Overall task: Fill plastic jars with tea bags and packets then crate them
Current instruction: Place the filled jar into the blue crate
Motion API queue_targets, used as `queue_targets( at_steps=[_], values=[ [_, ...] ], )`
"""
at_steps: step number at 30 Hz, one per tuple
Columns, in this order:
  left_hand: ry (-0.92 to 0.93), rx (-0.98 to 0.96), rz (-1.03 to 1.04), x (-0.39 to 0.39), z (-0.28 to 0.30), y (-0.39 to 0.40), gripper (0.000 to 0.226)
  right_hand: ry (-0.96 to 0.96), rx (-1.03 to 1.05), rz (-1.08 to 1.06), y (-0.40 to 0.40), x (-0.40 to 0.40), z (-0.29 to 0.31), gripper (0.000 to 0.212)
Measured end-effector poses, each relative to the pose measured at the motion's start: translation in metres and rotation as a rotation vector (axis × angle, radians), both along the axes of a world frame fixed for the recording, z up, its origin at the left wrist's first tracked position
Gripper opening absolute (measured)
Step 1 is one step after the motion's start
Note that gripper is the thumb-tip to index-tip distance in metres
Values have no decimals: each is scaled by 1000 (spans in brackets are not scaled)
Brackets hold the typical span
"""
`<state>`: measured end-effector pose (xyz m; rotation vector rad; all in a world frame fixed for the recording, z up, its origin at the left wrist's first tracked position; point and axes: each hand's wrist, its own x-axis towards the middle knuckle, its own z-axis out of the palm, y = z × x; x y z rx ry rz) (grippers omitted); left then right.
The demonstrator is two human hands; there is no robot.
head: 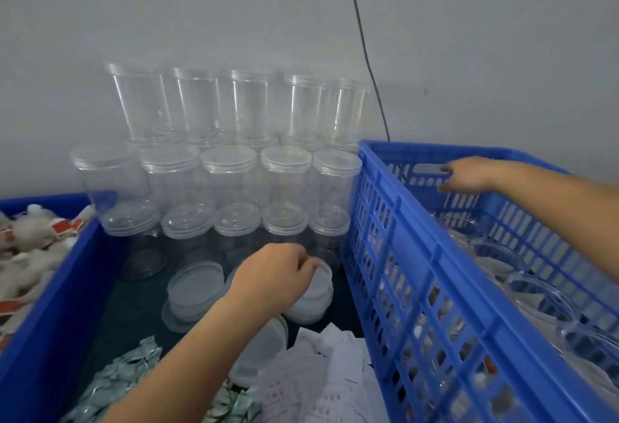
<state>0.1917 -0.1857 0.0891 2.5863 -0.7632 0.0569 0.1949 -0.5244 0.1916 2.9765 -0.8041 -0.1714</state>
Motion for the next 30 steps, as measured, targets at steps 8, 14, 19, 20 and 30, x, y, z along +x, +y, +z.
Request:
queue_targets(
  at_steps=[8,14,19,20,30],
  values=[
    [-63,78,65,-11,29,61,31,-551,134,401,156,29,80,46],
    [-87,119,132,-13,33,130,30,-496,192,580,261,70,53,56],
    [-128,127,194,-7,28,180,31,-444,212,780,373,112,26,76],
    [-130,119,205,-6,25,187,32,-433,180,778,393,120,20,80],
    [-138,-35,275,-2,4,226,30,-427,-33,565,465,180,-20,93]
  ],
)
